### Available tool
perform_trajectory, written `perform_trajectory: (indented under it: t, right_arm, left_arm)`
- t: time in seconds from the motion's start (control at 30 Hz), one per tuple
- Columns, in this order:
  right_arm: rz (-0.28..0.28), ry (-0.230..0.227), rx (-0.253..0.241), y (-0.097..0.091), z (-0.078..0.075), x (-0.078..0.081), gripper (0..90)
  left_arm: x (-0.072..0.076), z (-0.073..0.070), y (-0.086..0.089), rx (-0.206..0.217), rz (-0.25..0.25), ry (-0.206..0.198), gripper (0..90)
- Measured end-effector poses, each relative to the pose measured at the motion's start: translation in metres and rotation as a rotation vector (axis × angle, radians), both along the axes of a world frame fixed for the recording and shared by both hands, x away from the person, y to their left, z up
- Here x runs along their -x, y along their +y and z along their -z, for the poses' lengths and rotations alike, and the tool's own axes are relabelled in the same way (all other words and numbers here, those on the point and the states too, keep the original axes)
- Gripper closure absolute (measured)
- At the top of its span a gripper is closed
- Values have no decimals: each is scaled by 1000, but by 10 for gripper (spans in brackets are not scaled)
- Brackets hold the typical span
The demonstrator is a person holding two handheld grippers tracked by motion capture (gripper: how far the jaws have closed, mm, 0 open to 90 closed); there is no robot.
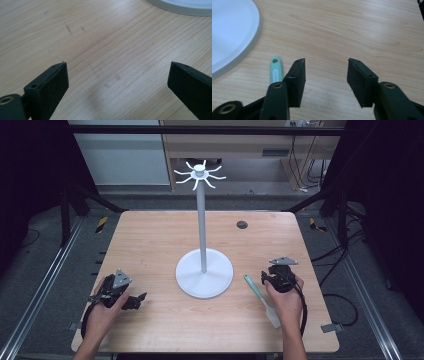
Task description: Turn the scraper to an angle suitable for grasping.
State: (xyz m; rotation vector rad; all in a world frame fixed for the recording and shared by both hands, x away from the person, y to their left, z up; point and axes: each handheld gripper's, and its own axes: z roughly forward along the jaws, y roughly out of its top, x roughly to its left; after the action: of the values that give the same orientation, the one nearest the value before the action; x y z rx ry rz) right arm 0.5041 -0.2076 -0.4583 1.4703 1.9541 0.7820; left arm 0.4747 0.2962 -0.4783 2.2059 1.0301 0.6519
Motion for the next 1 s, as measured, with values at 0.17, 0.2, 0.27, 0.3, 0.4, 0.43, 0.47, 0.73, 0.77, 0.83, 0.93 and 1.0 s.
perform_trajectory:
  t: [0.17, 0.2, 0.27, 0.3, 0.4, 0.43, 0.47, 0.73, 0.77, 0.83, 0.93, 1.0]
  right_arm:
    - [-22, 3, 18, 11, -3, -2, 656]
    - [-31, 7, 27, 12, -2, -3, 680]
    - [-42, 27, 31, 15, 0, -4, 732]
    - [-51, 36, 34, 15, 2, -5, 748]
    - [-71, 68, 35, 17, 5, -6, 799]
    - [-78, 76, 33, 17, 6, -7, 820]
    - [-82, 87, 29, 17, 7, -7, 836]
    - [-120, 142, 20, 23, 15, -10, 900]
    - [-123, 147, 21, 24, 16, -11, 900]
    - [-135, 168, 35, 28, 19, -13, 900]
    - [-129, 169, 37, 28, 19, -15, 900]
    - [-129, 174, 39, 28, 20, -15, 900]
  left_arm:
    - [0, 1, 0, -5, 7, -2, 31]
    - [1, 0, 0, -6, 7, -2, 31]
    - [0, 0, 0, -8, 5, -4, 31]
    - [0, 0, 0, -8, 4, -4, 31]
    - [-1, 0, 0, -15, 3, 1, 31]
    - [-1, 0, 0, -16, 2, 1, 31]
    - [-1, 0, 0, -16, 2, 1, 31]
    - [-1, 0, -1, -13, 5, 0, 31]
    - [-1, 1, -1, -13, 8, -1, 31]
    - [-1, 1, -1, -15, 10, 2, 31]
    - [-1, 0, -1, -13, 9, -1, 32]
    - [-1, 0, -1, -13, 9, -1, 32]
